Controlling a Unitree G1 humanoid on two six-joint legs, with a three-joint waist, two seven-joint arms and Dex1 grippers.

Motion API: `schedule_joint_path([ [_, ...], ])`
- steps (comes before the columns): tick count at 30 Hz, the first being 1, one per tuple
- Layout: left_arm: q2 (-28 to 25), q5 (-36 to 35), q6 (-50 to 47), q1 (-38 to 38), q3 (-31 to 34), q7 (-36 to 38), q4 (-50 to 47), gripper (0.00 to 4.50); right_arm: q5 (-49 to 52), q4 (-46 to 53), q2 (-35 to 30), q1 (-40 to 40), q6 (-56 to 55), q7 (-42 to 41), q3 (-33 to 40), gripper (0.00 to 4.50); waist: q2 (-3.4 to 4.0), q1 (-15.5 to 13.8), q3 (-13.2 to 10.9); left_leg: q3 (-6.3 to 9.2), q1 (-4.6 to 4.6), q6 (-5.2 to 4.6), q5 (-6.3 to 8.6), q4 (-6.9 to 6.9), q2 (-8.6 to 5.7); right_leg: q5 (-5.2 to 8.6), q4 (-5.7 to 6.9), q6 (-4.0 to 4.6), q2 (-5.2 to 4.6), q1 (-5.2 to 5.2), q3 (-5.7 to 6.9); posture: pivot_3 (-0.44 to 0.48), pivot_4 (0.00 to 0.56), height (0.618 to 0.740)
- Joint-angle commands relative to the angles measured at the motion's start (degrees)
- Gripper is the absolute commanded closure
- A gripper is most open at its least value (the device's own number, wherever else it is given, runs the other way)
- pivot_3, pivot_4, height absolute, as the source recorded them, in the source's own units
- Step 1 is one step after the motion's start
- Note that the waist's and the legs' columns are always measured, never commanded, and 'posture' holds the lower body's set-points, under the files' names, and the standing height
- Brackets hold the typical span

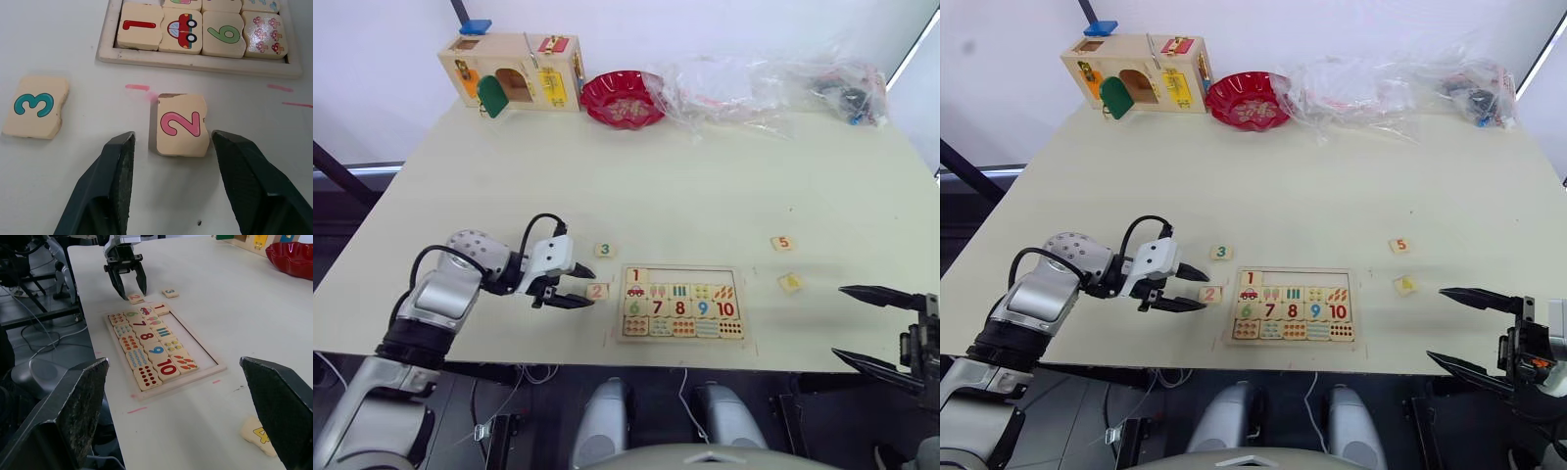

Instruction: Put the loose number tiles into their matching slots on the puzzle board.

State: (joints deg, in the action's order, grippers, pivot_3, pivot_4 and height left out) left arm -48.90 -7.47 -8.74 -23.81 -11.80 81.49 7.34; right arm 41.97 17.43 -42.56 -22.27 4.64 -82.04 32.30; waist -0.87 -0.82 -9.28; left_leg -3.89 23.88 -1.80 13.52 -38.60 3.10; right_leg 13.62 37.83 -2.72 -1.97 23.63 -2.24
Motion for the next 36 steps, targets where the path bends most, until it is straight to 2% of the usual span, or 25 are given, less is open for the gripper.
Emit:
schedule_joint_path([
  [1,0.1,-0.1,-0.5,0.9,-0.5,0.1,-1.7,3.05,0.5,1.5,0.2,-0.6,-0.8,0.2,0.8,0.00,0.00,0.0,0.0,-0.03,-0.02,0.00,0.00,0.00,0.00,0.00,0.01,-0.01,0.00,0.01,-0.04,0.000,0.150,0.740],
  [2,0.2,-0.5,-0.8,0.9,-0.4,0.1,-1.9,3.45,0.6,1.6,0.2,-0.7,-0.7,0.2,0.8,0.00,0.00,0.0,0.0,-0.07,-0.06,0.00,0.00,0.02,0.01,0.00,0.02,-0.01,0.01,0.01,-0.08,0.000,0.150,0.740],
  [3,0.2,-0.6,-0.9,0.9,-0.2,-0.1,-2.2,3.55,0.6,1.7,0.2,-0.8,-0.7,0.3,0.7,0.00,0.00,0.0,0.0,-0.09,-0.08,0.00,0.00,0.03,0.01,0.00,0.02,-0.01,0.01,0.02,-0.10,0.000,0.150,0.740],
  [12,-3.1,-4.0,-7.4,-2.2,2.5,1.2,-7.3,3.55,0.5,2.5,1.2,-1.3,-1.0,1.5,0.5,0.00,-0.05,0.0,0.0,-0.24,-0.09,0.00,0.01,0.04,0.07,0.00,0.05,-0.03,0.06,0.12,-0.26,0.000,0.150,0.740],
  [17,-6.6,-6.1,-19.3,-8.6,0.7,3.6,-15.5,3.55,0.8,2.5,2.2,-1.4,-1.3,2.7,1.2,0.00,-0.10,0.0,-0.1,-0.31,-0.08,0.00,0.01,0.04,0.06,0.04,0.04,-0.17,0.07,0.16,-0.33,0.000,0.150,0.740],
  [19,-7.8,-5.8,-24.6,-12.0,-1.3,4.4,-18.1,3.55,0.6,2.9,2.4,-1.5,-1.4,3.0,0.9,0.00,-0.12,0.0,-0.1,-0.34,-0.07,-0.01,0.01,0.04,0.06,0.09,0.04,-0.28,0.09,0.17,-0.37,0.000,0.150,0.740],
  [22,-8.7,-3.1,-36.2,-21.2,-8.4,5.6,-22.2,3.55,0.3,3.0,2.7,-1.3,-2.0,3.4,0.8,0.00,-0.12,0.0,-0.1,-0.39,-0.11,-0.02,0.02,0.04,0.01,0.08,0.03,-0.35,0.14,0.17,-0.50,0.000,0.150,0.740],
  [26,-5.7,-1.7,-46.5,-31.2,-16.2,5.4,-23.6,3.55,0.3,3.5,2.8,-1.1,-2.2,4.1,0.4,0.00,-0.15,0.1,-0.1,-0.42,-0.12,-0.04,0.03,0.02,-0.02,0.07,0.01,-0.38,0.26,0.17,-0.72,0.000,0.150,0.740],
  [30,-3.1,0.7,-51.4,-36.4,-22.2,3.2,-23.1,3.55,0.2,4.4,3.1,-1.3,-2.4,4.8,0.2,0.00,-0.14,0.4,-0.1,-0.36,-0.15,-0.12,0.08,0.03,-0.01,0.07,0.01,-0.39,0.31,0.19,-0.89,0.000,0.150,0.740],
  [36,0.3,2.2,-55.2,-40.0,-28.4,0.6,-22.1,3.55,0.0,5.7,3.7,-2.1,-2.7,5.4,0.0,0.00,-0.16,0.3,-0.1,-0.41,-0.13,-0.20,0.12,0.01,-0.02,0.04,-0.02,-0.48,0.38,0.24,-1.17,0.000,0.150,0.740],
])
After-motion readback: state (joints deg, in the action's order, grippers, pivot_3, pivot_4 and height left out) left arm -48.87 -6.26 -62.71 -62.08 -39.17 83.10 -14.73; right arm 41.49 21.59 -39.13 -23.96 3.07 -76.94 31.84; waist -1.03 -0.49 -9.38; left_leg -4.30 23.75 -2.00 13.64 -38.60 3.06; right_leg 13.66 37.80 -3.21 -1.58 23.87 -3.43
